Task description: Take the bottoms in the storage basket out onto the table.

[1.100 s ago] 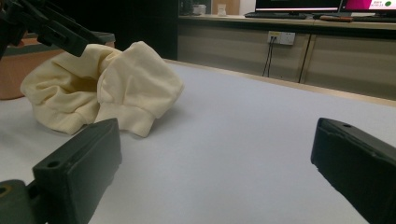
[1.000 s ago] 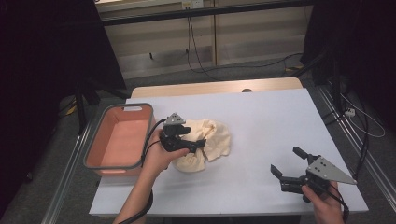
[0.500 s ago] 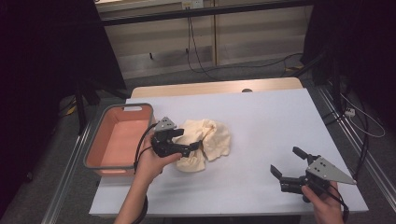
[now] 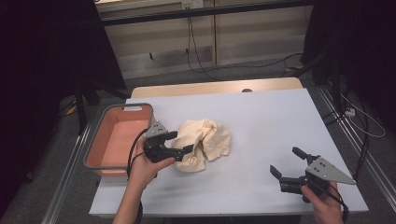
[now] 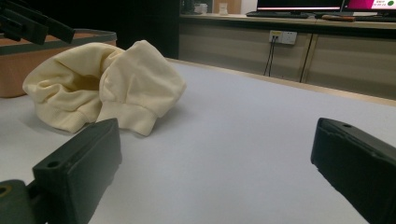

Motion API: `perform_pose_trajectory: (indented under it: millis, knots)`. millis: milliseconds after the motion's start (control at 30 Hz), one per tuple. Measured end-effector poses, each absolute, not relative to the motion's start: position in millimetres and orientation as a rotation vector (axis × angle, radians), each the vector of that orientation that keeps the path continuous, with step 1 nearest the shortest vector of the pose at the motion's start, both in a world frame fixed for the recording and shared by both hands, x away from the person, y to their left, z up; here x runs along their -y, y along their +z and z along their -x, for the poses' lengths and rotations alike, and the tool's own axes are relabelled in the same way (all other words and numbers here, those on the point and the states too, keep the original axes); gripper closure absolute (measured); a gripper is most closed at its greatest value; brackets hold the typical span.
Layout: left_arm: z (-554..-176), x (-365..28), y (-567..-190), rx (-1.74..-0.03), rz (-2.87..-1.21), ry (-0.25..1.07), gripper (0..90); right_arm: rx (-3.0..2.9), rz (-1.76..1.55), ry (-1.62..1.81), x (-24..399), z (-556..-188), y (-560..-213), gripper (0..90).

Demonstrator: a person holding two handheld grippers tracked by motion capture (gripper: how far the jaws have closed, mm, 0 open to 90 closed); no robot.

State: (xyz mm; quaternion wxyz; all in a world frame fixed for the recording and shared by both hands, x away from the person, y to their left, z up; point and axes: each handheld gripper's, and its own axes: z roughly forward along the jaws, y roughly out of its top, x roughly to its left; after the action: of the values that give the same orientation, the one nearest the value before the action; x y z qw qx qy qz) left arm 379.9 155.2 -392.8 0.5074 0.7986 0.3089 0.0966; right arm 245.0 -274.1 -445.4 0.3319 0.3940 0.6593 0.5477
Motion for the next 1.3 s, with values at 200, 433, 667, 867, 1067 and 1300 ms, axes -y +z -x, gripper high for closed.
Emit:
perform_pose_trajectory:
  millis: [200,433,667,867,1067,1300]
  knots:
    - [-376,-167,-396,-0.764,-1.892,0.227,14.5,-1.726,-1.029,1.429,274,-245,-446,1.3]
    - [-372,-177,-398,-0.784,-1.878,0.233,14.3,-1.732,-1.030,1.429,272,-245,-446,1.3]
    - [-368,-184,-401,-0.782,-1.863,0.246,14.3,-1.732,-1.030,1.428,273,-245,-446,1.3]
    - [-366,-187,-402,-0.784,-1.870,0.247,13.4,-1.733,-1.030,1.426,272,-245,-446,1.3]
    - [-364,-190,-402,-0.786,-1.866,0.249,12.7,-1.734,-1.030,1.427,272,-245,-446,1.3]
    - [-360,-196,-402,-0.779,-1.844,0.245,11.5,-1.736,-1.028,1.429,272,-245,-446,1.3]
